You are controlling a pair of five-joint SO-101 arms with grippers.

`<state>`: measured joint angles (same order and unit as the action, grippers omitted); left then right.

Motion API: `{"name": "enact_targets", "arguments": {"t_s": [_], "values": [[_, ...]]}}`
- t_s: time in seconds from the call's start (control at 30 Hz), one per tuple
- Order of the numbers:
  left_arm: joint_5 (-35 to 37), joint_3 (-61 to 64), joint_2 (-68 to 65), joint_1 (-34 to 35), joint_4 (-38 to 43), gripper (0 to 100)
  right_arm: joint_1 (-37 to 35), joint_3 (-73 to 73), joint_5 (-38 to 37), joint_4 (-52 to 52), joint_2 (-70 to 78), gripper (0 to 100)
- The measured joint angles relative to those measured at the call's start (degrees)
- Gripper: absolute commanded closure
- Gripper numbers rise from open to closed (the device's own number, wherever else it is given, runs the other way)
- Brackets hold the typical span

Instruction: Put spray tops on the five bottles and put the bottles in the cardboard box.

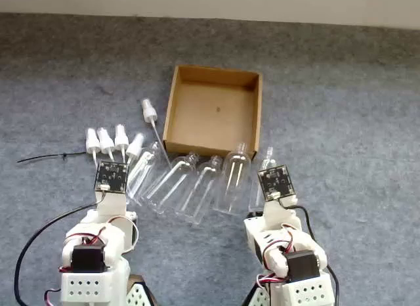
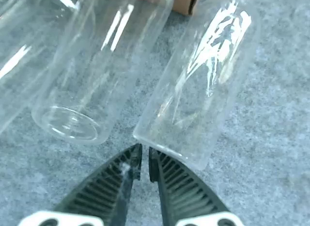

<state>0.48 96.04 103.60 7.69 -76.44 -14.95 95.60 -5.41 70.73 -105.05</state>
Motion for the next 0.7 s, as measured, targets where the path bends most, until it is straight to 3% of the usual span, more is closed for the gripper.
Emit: {"name": "enact_targets", "arguments": {"t_s": [0.7], "values": [[0.0, 0.0, 0.0, -0.4, 0.0, 94, 0.0, 0.0, 0.0, 0.0, 0.0, 98.3]]}}
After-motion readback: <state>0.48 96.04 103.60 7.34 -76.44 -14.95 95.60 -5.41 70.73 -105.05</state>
